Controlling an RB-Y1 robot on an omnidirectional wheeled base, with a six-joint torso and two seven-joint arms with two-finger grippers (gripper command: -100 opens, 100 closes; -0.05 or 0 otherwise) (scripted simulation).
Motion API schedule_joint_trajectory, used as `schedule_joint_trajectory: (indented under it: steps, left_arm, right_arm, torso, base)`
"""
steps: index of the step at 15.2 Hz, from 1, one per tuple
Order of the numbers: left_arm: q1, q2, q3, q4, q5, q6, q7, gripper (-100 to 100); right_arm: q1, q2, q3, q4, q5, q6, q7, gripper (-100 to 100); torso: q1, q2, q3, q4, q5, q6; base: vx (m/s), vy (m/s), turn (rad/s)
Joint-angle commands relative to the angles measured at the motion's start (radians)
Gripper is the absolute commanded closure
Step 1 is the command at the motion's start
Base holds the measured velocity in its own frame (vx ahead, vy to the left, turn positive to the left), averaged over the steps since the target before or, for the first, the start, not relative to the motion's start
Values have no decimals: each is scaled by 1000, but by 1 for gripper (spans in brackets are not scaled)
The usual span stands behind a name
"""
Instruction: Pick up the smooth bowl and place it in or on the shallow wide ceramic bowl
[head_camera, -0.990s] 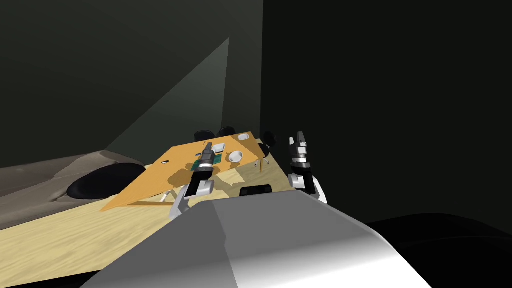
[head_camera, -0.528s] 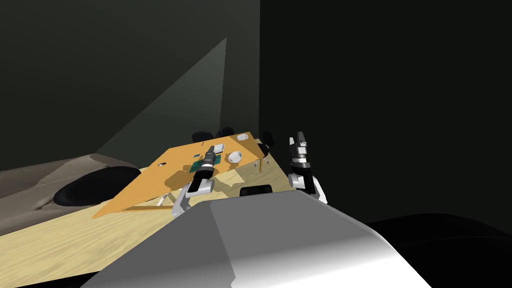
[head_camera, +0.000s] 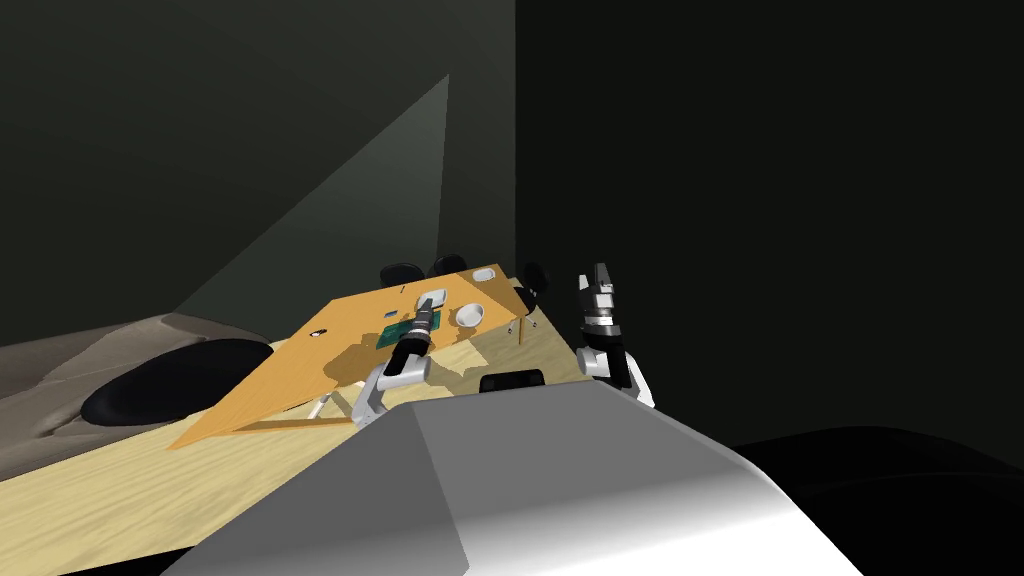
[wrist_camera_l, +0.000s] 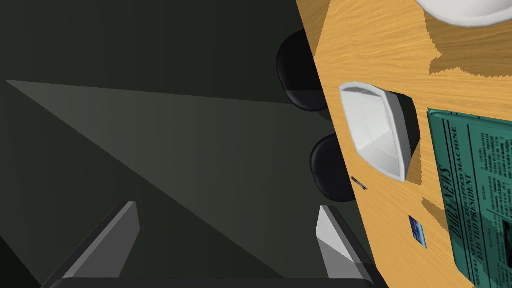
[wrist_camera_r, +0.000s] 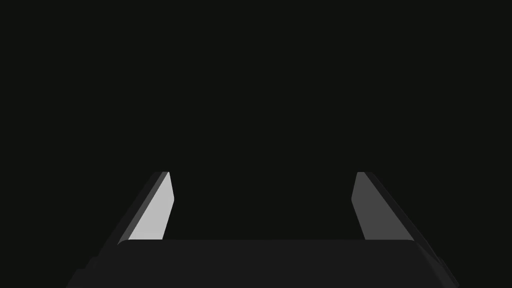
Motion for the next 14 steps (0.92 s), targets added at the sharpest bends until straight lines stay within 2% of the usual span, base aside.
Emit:
schedule_joint_trajectory:
  steps: [1, 3, 4, 6, 7, 9, 10, 12, 13, 14]
  left_arm:
    - [-19, 4, 6, 25, -2, 50, -9, -100]
    - [-19, 4, 6, 25, -2, 79, -9, -100]
    - [-34, 5, 10, 53, -6, 110, -18, -100]
    - [-34, 5, 10, 53, -6, 138, -18, -100]
    - [-50, 6, 13, 80, -8, 172, -26, -100]
    - [-50, 6, 13, 80, -8, 196, -26, -100]
    - [-65, 6, 16, 107, -9, 229, -33, -100]
    - [-65, 6, 16, 107, -9, 251, -33, -100]
    - [-80, 7, 19, 134, -9, 282, -39, -100]
    - [-80, 7, 19, 134, -9, 301, -39, -100]
  right_arm:
    - [0, 0, 0, 0, 0, 0, 0, 0]
    - [0, 0, 0, 0, 0, 0, 0, 0]
    - [0, 0, 0, 0, 0, 0, 0, 0]
    - [0, 0, 0, 0, 0, 0, 0, 0]
    - [0, 0, 0, 0, 0, 0, 0, 0]
    - [0, 0, 0, 0, 0, 0, 0, 0]
    - [0, 0, 0, 0, 0, 0, 0, 0]
    - [0, 0, 0, 0, 0, 0, 0, 0]
    - [0, 0, 0, 0, 0, 0, 0, 0]
    - [0, 0, 0, 0, 0, 0, 0, 0]
  torso:
    - [0, 0, 0, 0, 0, 0]
    - [0, 0, 0, 0, 0, 0]
    - [0, 0, 0, 0, 0, 0]
    - [0, -1, 0, 0, 0, 0]
    - [0, -1, 0, 0, 0, 0]
    - [1, -1, -1, 0, 0, 0]
    - [0, -1, -1, 0, 0, 0]
    - [0, -1, -1, 0, 0, 0]
    - [0, -1, -1, 0, 0, 0]
    - [0, -1, -1, 0, 0, 0]
  base:
    - [11, 13, -45]
    - [10, 16, -48]
    - [13, 21, -48]
    - [16, 22, -41]
    - [19, 22, -53]
    - [20, 18, -42]
    - [24, 12, -48]
    - [22, 15, -32]
    - [24, 15, -41]
    - [29, 19, -48]
